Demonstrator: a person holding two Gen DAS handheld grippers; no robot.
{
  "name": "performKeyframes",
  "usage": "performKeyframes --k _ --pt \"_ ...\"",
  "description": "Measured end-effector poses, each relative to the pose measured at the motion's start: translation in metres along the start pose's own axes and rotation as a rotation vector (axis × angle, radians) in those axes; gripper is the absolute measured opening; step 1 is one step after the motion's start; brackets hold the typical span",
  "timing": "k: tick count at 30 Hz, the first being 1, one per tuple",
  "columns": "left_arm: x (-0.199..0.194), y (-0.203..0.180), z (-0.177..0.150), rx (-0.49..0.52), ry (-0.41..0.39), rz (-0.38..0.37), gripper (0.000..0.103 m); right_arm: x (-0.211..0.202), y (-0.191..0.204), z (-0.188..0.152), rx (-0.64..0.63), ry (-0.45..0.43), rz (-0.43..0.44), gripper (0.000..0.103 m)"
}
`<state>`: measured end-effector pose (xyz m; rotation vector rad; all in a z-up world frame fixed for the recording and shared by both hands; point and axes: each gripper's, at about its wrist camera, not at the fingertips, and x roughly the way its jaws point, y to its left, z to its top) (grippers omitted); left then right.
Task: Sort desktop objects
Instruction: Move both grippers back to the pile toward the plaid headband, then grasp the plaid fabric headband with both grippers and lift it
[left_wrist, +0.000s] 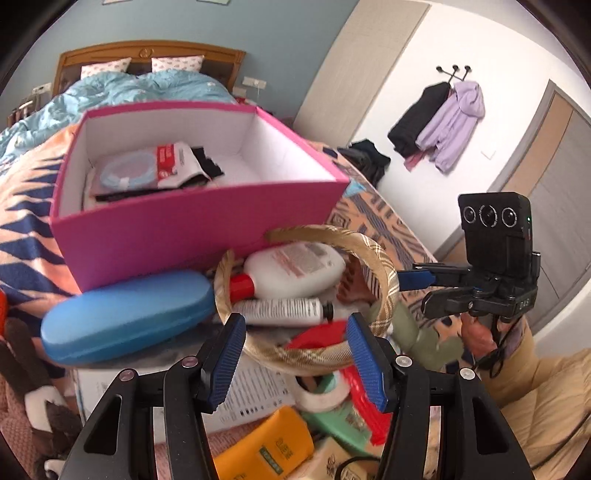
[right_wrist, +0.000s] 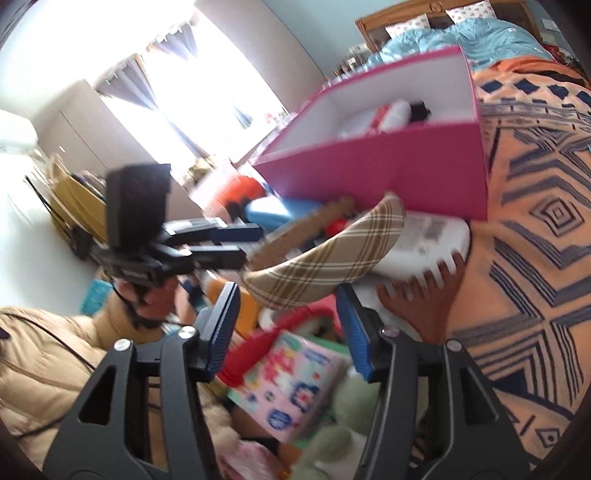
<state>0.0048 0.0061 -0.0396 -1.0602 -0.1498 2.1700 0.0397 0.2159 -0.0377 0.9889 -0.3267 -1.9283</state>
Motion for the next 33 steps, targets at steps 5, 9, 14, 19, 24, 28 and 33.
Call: performKeyframes --k 5,9,14,19,24,28,33 --pt "-0.017 -0.003 -0.002 0.038 -0.068 0.064 0.068 -0.004 0.003 0.015 0.046 -0.079 0.034 0.057" --pt "-0.021 -0.011 -0.017 0.118 -0.053 0.126 0.073 -0.002 -0.003 0.025 0.095 -0.11 0.022 0.057" --pt "0.002 -0.025 -0.032 0.201 0.011 0.217 0.073 0.001 -0.01 0.037 0.145 -0.134 0.022 0.056" --pt "0.018 -0.036 -0.027 0.24 0.017 0.305 0.066 0.005 -0.014 0.045 0.187 -0.144 0.025 0.056" --pt "0.013 -0.026 -0.015 0.185 -0.013 0.308 0.053 -0.001 -0.006 0.048 0.123 -0.141 -0.08 0.057" --pt "0.006 -0.006 -0.005 0.087 -0.035 0.257 0.048 -0.011 0.01 0.048 -0.032 -0.125 -0.237 0.057" --pt "0.005 -0.006 0.006 0.086 -0.063 0.237 0.048 -0.009 0.041 0.035 -0.274 -0.089 -0.374 0.057"
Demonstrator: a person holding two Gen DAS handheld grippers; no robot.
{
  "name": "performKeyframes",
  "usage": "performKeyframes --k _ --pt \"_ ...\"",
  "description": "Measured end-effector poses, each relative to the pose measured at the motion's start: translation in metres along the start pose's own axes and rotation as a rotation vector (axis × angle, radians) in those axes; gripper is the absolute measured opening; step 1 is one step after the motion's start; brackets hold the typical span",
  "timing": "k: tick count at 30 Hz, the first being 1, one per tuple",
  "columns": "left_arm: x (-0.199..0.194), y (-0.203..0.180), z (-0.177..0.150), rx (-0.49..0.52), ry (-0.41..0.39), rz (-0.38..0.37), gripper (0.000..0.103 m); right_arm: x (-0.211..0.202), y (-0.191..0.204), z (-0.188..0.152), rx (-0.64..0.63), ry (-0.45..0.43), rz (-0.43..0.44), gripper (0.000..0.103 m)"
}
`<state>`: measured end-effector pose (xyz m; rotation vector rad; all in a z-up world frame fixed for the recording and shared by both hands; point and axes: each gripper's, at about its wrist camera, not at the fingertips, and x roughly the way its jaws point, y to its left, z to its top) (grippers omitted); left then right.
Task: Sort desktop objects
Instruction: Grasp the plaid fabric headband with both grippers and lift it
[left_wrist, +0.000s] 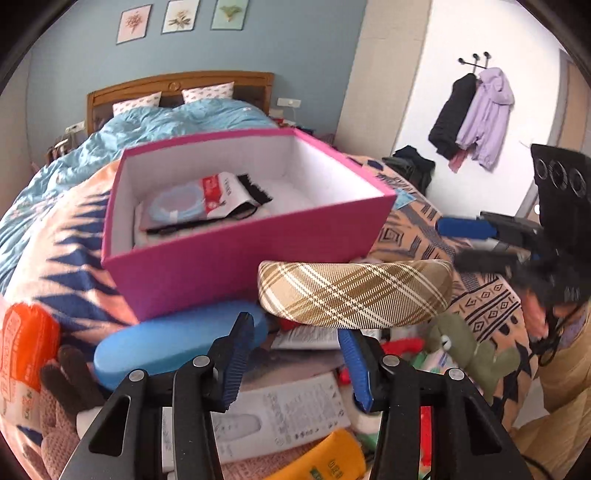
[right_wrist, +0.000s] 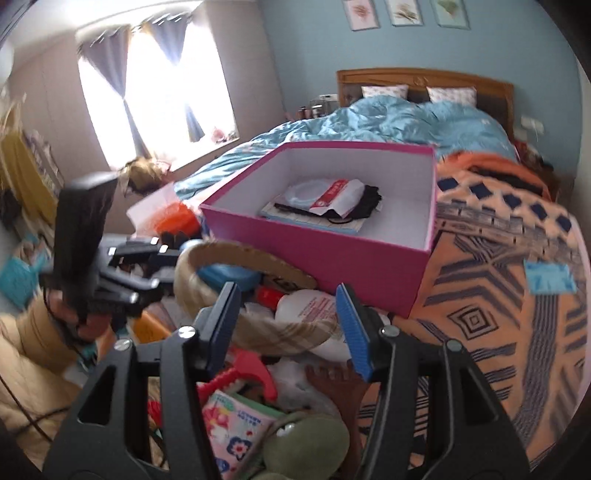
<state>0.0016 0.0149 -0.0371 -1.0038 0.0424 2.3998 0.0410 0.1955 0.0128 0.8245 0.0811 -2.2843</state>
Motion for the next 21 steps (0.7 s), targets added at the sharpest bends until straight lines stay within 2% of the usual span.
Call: performKeyframes --k 2,4,7,11,13,14,15,19,21 --pt "0.0 -0.007 0.006 0.015 -0.005 -0.004 0.048 -0.003 0.013 -0.005 -0.072 0.001 0.008 0.057" --pt "0.001 -0.012 0.012 0.024 -0.007 -0.011 0.048 -0.005 0.026 -0.012 -0.158 0.007 -0.02 0.057" --pt "0.005 -0.014 0.022 0.023 -0.009 -0.011 0.048 0.001 0.041 -0.021 -0.26 0.019 -0.112 0.057" --pt "0.008 -0.011 0.029 0.003 -0.012 -0.012 0.048 0.017 0.044 -0.021 -0.317 0.009 -0.237 0.056" --pt "0.01 -0.007 0.03 -0.013 -0.009 0.0 0.048 0.025 0.04 -0.017 -0.332 -0.01 -0.298 0.042" --pt "0.011 -0.004 0.031 -0.024 -0.006 -0.002 0.048 0.026 0.037 -0.014 -0.33 -0.024 -0.314 0.031" --pt "0.013 0.0 0.031 -0.039 -0.003 -0.014 0.048 0.027 0.032 -0.011 -0.325 -0.036 -0.314 0.026" --pt "0.021 0.01 0.03 -0.074 0.013 -0.013 0.048 0.033 0.009 0.004 -0.269 -0.049 -0.338 0.026" --pt "0.025 0.014 0.03 -0.093 0.026 -0.012 0.045 0.036 0.004 0.009 -0.275 -0.054 -0.311 0.026"
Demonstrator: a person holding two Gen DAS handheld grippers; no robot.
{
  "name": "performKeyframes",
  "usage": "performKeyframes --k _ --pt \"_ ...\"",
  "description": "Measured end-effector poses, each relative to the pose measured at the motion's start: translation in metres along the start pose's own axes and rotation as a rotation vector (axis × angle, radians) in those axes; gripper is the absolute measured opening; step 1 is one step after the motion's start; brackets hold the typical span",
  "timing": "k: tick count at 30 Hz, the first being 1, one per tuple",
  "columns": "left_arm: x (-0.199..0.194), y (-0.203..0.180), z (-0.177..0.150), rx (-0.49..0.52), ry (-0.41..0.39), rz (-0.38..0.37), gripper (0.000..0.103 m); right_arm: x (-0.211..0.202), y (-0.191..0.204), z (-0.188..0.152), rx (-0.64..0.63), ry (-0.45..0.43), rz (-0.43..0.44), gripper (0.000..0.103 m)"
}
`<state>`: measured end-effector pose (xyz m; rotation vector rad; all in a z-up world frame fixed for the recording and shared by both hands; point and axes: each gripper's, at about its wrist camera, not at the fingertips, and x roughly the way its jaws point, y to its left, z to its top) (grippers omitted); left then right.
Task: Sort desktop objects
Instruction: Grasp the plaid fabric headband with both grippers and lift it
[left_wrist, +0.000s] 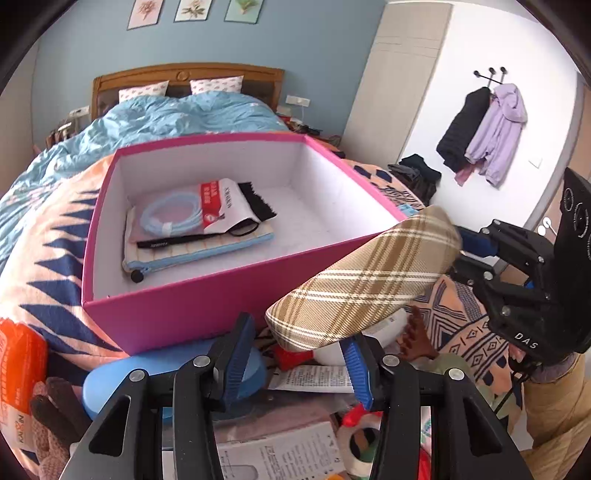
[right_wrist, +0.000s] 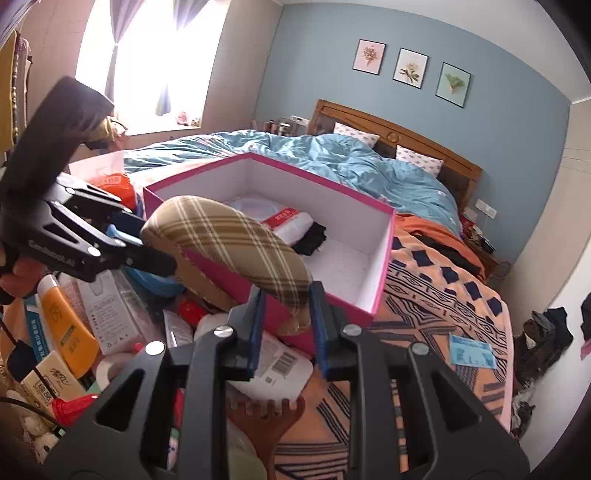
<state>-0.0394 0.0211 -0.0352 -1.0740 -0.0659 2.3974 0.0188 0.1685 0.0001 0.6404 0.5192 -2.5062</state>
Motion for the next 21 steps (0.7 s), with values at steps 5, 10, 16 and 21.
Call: performKeyframes --k 5,10,16,21 --pt "0.002 0.006 0.004 -0.016 0.002 -0.012 0.038 0.007 0.001 0.009 -0.056 -0.012 -0.014 0.026" --pt "0.003 0.01 0.007 -0.038 0.001 -0.005 0.038 0.013 0.005 0.017 -0.108 0.005 -0.017 0.023" --pt "-0.003 0.007 0.001 -0.06 -0.024 -0.013 0.047 0.016 -0.031 0.022 0.118 0.025 0.069 0.016" --pt "-0.013 0.0 0.002 -0.073 -0.048 -0.013 0.044 0.011 -0.042 0.023 0.227 0.049 0.127 0.016"
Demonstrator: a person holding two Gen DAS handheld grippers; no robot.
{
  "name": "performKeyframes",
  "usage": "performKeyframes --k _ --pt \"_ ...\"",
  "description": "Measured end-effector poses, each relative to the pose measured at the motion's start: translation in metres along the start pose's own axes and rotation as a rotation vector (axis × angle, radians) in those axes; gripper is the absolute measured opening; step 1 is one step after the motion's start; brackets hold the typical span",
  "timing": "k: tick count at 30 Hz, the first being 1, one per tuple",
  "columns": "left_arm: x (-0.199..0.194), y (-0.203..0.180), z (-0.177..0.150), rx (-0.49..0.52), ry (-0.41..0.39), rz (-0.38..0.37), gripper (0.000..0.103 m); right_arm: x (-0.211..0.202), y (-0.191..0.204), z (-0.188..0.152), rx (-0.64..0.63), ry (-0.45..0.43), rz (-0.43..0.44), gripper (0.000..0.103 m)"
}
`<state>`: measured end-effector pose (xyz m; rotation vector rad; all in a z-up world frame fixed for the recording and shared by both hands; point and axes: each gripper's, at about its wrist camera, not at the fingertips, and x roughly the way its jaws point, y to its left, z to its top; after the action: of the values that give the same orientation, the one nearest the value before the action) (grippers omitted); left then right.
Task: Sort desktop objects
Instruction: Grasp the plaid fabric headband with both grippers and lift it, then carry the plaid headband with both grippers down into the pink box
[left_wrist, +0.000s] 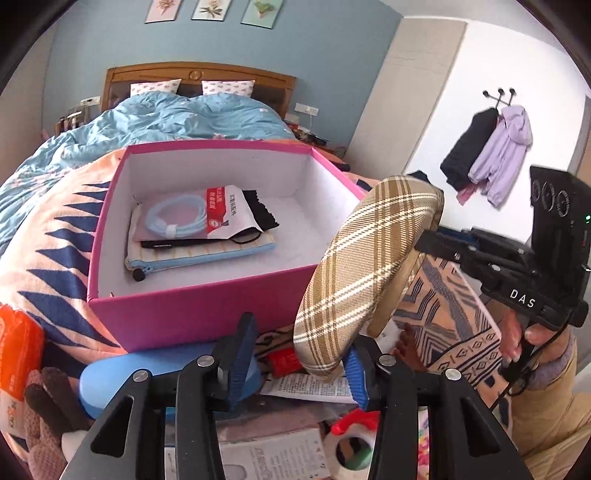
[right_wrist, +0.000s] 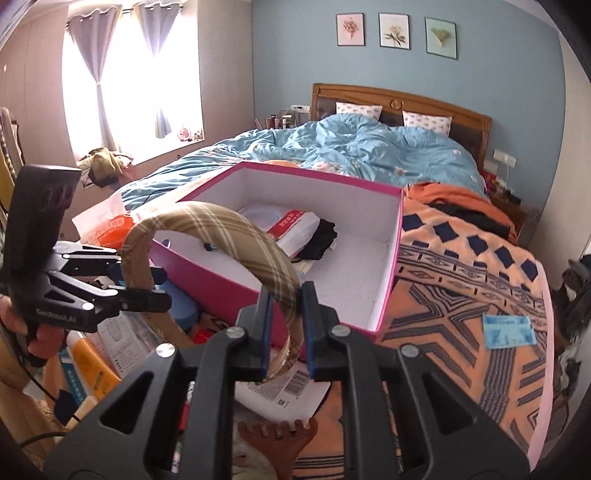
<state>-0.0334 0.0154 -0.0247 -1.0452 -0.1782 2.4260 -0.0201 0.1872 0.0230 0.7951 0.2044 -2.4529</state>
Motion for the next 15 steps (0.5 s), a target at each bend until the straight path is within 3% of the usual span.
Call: performKeyframes --k 3,10,14,15 --pt "-0.009 -0.002 -0.001 -0.013 -0.017 0.009 0.044 -0.002 -0.007 0.002 0.062 0.009 0.029 0.016" --pt "-0.032 -0.024 -0.001 0.06 -0.064 0.032 0.043 -0.004 -0.027 0.005 0.216 0.006 0.063 0.016" --pt "-0.027 -0.019 0.007 0.033 -0.05 0.024 0.016 -0.006 -0.032 0.008 0.26 0.006 0.09 0.016" --pt "-0.025 -0.016 0.008 0.018 -0.044 0.018 0.015 -0.007 -0.031 0.008 0.257 0.005 0.094 0.016"
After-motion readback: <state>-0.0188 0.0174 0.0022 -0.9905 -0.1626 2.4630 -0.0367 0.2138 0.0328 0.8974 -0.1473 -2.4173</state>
